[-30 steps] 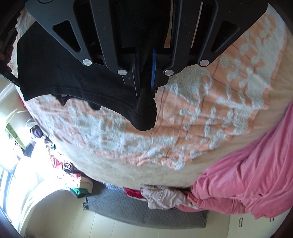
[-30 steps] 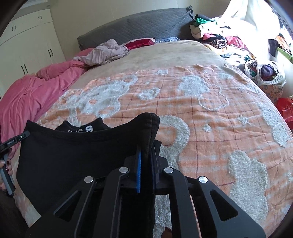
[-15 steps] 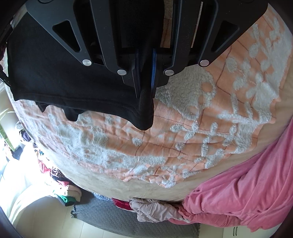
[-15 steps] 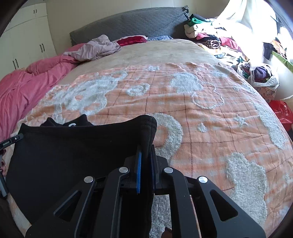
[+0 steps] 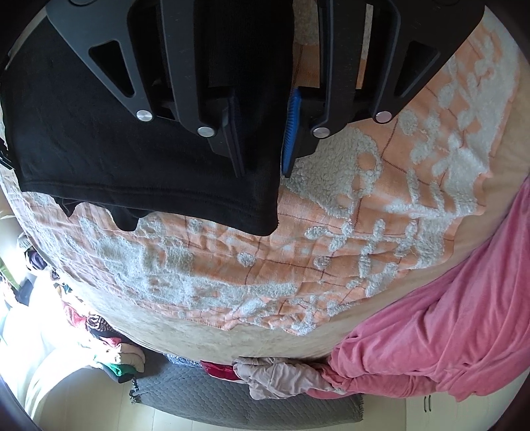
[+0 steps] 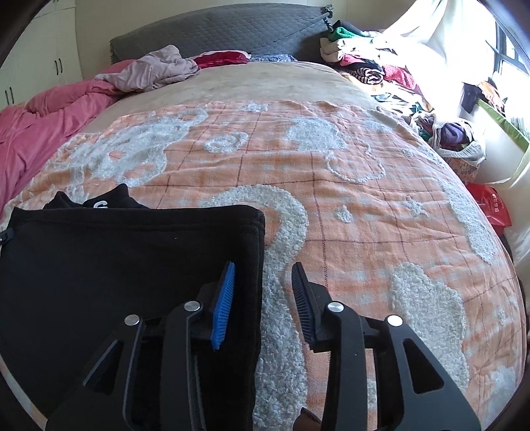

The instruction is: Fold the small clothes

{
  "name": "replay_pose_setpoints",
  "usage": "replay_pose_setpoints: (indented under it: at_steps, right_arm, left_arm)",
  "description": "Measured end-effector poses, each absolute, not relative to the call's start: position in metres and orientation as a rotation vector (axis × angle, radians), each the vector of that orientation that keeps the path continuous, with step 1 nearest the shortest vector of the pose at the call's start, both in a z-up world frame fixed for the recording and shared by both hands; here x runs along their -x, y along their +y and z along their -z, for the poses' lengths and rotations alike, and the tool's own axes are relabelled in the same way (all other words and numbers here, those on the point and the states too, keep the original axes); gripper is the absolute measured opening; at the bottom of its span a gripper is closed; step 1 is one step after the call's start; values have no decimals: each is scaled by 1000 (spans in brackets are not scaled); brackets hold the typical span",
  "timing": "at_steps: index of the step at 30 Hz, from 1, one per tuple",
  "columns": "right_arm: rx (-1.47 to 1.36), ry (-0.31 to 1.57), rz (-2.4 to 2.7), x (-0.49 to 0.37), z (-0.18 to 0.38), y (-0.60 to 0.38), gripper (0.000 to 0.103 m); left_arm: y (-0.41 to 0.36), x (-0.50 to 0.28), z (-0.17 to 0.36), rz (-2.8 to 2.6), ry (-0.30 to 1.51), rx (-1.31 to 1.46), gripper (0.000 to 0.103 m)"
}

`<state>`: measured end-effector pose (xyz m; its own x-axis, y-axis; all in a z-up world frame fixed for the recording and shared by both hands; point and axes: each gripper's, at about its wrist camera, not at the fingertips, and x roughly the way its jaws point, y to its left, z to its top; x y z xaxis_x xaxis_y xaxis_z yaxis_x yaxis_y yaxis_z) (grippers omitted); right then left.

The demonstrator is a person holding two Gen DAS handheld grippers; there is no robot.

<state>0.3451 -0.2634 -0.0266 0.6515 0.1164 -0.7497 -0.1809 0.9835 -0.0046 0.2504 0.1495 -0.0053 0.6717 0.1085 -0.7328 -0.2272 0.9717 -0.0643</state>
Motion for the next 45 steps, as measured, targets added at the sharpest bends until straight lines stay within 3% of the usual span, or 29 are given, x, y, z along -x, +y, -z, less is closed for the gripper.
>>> replay_pose_setpoints:
  at_steps: [11, 20, 23, 36, 45]
  right_arm:
    - [115, 791, -162, -331, 12, -261, 54]
    - [93, 768, -191, -314, 2, -262, 59]
    - [84, 765, -205, -306, 0, -262, 65]
    - [-31, 754, -240, -273, -16, -284, 70]
    - [-73, 786, -270, -252, -7, -288, 70]
  left_arm:
    - [144, -238, -6, -186, 804, 151, 34]
    - [141, -221, -19, -177, 783, 172, 45]
    - [139, -213, -23, -168, 777, 178, 49]
    - [166, -159, -28, -173, 779, 320, 61]
    - [173, -131, -13, -104, 829, 447, 61]
